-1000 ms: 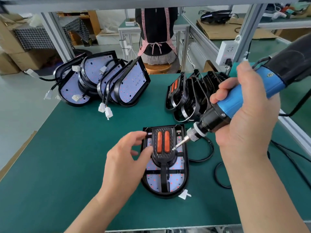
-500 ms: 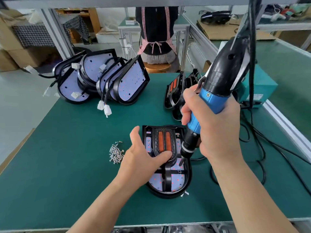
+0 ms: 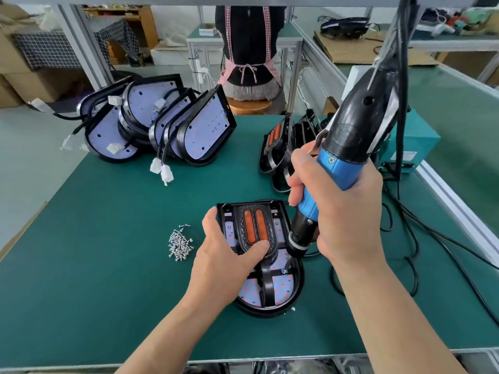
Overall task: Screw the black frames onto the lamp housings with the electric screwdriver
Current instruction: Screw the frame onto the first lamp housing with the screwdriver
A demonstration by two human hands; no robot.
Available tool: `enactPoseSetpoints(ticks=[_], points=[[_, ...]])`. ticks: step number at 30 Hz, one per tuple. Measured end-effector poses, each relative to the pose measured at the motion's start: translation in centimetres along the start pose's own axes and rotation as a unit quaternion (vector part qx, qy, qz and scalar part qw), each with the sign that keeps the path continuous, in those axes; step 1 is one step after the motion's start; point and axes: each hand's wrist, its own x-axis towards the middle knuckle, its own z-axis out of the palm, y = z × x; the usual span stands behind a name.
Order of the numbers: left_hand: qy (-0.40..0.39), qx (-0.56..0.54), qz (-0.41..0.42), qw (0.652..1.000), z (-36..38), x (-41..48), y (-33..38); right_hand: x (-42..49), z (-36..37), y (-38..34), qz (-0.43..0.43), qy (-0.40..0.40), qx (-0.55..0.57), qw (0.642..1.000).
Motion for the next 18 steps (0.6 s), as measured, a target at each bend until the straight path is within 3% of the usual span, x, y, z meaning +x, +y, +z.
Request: enactPoseSetpoints(ticks=[18], points=[[0.003, -0.014, 0.007, 1.0, 0.2, 0.2, -0.5, -0.6, -0.2, 0.8, -0.018, -0.015, -0.011, 1.0]])
